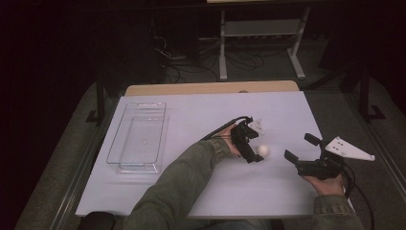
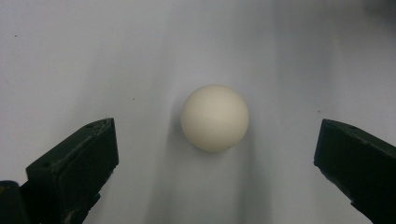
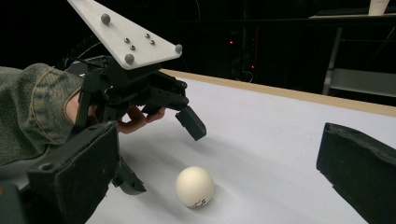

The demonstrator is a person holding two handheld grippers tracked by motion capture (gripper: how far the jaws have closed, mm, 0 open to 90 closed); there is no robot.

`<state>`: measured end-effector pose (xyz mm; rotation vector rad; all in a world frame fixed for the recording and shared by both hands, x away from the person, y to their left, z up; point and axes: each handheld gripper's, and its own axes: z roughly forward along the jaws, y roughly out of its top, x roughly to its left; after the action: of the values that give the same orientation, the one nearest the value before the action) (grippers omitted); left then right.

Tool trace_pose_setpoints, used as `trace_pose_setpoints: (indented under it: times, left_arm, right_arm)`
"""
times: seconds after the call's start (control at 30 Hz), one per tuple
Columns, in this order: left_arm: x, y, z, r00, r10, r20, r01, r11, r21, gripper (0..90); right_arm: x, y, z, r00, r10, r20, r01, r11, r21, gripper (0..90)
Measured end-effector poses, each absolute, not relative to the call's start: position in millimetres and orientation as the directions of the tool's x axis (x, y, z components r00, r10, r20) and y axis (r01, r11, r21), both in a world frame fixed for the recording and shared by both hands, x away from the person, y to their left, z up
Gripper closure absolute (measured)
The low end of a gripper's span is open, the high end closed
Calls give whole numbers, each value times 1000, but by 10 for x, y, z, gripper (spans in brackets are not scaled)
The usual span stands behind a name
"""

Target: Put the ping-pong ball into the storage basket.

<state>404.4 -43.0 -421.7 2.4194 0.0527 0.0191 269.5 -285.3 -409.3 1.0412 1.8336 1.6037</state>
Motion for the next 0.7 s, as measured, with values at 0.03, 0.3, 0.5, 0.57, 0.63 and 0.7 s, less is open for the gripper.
trace_pose_setpoints:
  times: [0.03,0.3,0.5,0.57,0.63,0.7]
  left_arm:
    - [4047,-436,-4220,999,42,-2,33,-752,659,0]
    - [4053,-484,-4260,999,36,-1,28,-767,642,0]
    - [4052,-512,-4268,1000,26,2,18,-776,630,17]
    - [4055,-521,-4268,1000,20,3,14,-781,624,20]
    - [4053,-530,-4272,1000,16,5,10,-783,622,35]
    - [4054,-540,-4271,1000,15,10,5,-787,617,43]
  right_arm:
    - [2696,-2853,-4093,-590,798,121,225,19,974,0]
    - [2694,-2856,-4091,-591,797,122,224,18,974,0]
    - [2693,-2857,-4090,-591,798,121,224,18,975,0]
    - [2695,-2857,-4090,-591,797,121,224,18,974,0]
    - [2696,-2854,-4093,-593,796,122,226,20,974,0]
    - [2696,-2852,-4093,-594,795,123,228,20,973,0]
